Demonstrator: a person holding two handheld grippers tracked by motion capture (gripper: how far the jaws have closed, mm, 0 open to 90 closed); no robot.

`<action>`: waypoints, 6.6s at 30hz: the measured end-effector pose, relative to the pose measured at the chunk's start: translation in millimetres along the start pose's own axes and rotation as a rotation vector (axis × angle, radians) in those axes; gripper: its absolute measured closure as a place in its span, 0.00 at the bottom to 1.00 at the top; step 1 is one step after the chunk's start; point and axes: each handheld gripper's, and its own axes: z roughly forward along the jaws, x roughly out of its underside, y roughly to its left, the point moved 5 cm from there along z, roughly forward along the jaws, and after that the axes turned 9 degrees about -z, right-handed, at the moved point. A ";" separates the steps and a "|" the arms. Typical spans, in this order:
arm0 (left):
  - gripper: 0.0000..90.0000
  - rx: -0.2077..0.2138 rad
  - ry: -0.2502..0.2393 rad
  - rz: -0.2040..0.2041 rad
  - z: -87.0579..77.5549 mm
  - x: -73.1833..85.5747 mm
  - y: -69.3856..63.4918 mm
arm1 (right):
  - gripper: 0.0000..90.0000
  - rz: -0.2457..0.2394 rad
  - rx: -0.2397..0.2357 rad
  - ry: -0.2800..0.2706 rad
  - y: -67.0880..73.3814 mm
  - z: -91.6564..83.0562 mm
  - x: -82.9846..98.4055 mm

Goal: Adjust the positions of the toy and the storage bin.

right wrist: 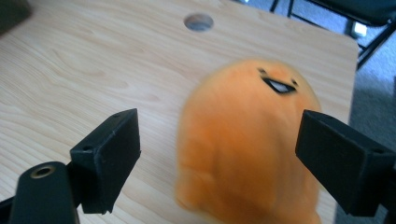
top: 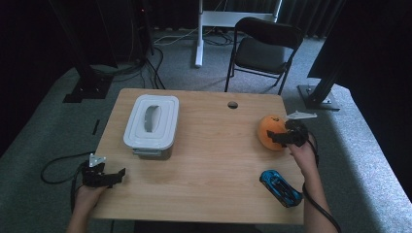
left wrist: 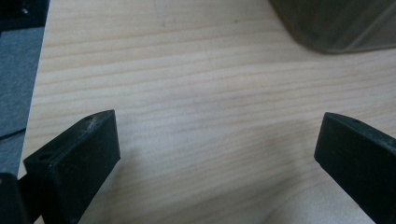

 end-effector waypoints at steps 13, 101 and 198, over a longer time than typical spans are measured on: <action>0.01 -0.018 -0.013 0.039 11.8 -22.5 -5.2 | 0.15 -0.055 -0.116 -0.036 62.1 33.7 -22.6; 0.02 -0.037 -0.031 0.144 73.6 -106.0 -37.0 | 0.23 -0.061 -0.191 -0.039 230.2 187.5 -92.4; 0.02 0.065 0.011 0.150 110.7 -125.1 -95.8 | 0.15 0.096 -0.124 0.014 126.8 182.9 -56.4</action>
